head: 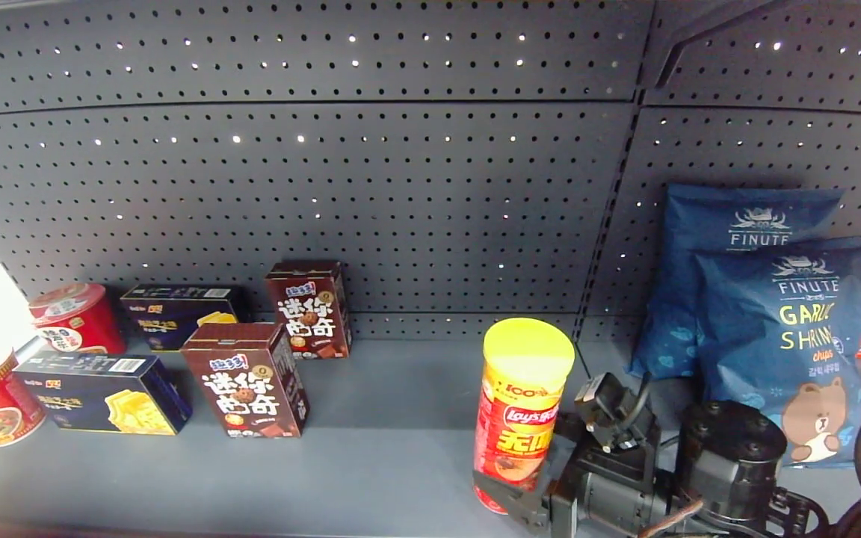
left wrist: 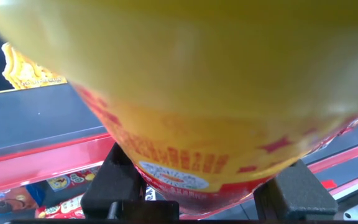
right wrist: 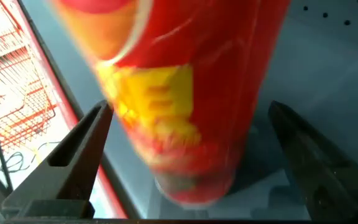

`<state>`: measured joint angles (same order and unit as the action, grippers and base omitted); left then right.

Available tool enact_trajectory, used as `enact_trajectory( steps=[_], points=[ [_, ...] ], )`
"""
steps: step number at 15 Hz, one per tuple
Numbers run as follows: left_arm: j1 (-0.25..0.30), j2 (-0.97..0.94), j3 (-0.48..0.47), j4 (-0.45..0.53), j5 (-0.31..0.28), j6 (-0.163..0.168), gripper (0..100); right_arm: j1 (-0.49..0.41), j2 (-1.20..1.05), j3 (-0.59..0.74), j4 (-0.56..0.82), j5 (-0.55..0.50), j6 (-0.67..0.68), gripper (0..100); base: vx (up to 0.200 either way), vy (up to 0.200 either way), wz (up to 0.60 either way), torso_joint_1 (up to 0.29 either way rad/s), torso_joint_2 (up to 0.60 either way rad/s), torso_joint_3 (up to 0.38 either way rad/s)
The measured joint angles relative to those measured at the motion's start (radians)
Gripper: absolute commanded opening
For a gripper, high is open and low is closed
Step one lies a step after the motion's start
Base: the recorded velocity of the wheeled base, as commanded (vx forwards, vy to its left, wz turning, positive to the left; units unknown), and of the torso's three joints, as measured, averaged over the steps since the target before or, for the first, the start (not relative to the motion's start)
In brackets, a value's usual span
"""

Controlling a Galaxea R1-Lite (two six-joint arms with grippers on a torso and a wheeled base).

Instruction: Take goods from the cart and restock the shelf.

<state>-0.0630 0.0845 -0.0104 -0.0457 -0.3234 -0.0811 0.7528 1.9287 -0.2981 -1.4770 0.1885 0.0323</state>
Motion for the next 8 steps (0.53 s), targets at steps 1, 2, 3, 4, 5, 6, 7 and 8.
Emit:
enact_trajectory(
  steps=[1, 2, 3, 4, 5, 6, 7, 8],
  points=[
    [0.000, 0.000, 0.000, 0.000, 0.000, 0.000, 0, 0.000, -0.024, 0.022, 0.000, -0.002, 0.000, 100, 0.000, 0.000, 0.00, 0.000, 0.00, 0.000],
    [0.000, 0.000, 0.000, 0.000, 0.000, 0.000, 0, 0.000, -0.056, 0.051, 0.000, -0.002, -0.001, 100, 0.000, 0.000, 0.00, 0.000, 0.00, 0.000],
    [0.000, 0.000, 0.001, 0.000, 0.000, 0.001, 0, -0.001, -0.097, 0.087, 0.000, -0.003, -0.001, 100, 0.000, 0.000, 0.00, 0.000, 0.00, 0.000],
    [0.000, 0.000, 0.001, 0.000, -0.001, 0.001, 0, -0.003, -0.152, 0.129, 0.001, -0.003, -0.002, 100, 0.000, 0.000, 0.00, 0.000, 0.00, 0.000],
    [0.000, 0.000, 0.001, 0.000, -0.002, 0.002, 0, -0.009, -0.211, 0.172, 0.003, -0.003, -0.005, 100, 0.000, 0.000, 0.00, 0.000, 0.00, 0.000],
    [0.000, 0.000, 0.001, 0.000, -0.003, 0.004, 0, -0.017, -0.278, 0.208, 0.013, -0.002, -0.009, 100, 0.000, 0.000, 0.00, 0.000, 0.00, 0.000],
    [0.000, 0.000, 0.001, 0.000, -0.006, 0.005, 0, -0.028, -0.359, 0.236, 0.054, -0.002, -0.015, 100, 0.000, 0.000, 0.00, 0.000, 0.00, 0.000],
    [0.000, 0.000, 0.001, 0.000, -0.010, 0.006, 0, -0.038, -0.440, 0.249, 0.118, -0.002, -0.021, 100, 0.000, 0.000, 0.00, 0.000, 0.00, 0.000]
  ],
)
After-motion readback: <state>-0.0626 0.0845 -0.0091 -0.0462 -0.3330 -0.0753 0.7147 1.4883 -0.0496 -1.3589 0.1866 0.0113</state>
